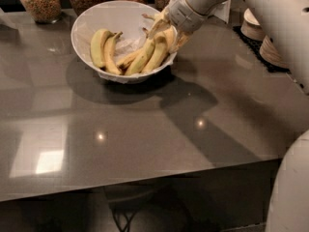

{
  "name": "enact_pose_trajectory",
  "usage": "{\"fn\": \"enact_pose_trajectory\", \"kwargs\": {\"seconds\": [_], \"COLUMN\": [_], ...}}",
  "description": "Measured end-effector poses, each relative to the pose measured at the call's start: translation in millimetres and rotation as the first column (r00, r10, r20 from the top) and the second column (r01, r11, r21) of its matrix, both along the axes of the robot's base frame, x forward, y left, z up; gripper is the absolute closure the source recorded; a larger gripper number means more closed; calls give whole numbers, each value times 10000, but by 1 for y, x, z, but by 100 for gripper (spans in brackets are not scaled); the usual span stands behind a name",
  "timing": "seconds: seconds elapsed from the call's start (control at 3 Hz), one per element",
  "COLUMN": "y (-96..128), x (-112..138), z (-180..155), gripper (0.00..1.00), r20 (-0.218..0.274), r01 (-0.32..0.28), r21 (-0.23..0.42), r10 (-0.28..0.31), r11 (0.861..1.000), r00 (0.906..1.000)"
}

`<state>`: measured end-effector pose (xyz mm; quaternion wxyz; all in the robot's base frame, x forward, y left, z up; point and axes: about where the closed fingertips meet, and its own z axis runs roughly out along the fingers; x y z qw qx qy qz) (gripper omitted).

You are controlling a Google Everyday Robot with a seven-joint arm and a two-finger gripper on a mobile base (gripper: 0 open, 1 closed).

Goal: Pick banana from white bowl

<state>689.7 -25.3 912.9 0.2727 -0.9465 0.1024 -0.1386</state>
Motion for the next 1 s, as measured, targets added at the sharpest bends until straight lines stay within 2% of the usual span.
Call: {"fn": "enact_pose_trajectory", "kwargs": {"seconds": [0.33,1.0], "y": [0,4], "x": [2,1], "z": [-2,-4], "gripper": [58,99], "r20": [-46,-164], "r01": [18,155], "r21": [-3,-462], "r10": [-18,-162], "r11": [10000,9988], "r00": [10000,9997]}}
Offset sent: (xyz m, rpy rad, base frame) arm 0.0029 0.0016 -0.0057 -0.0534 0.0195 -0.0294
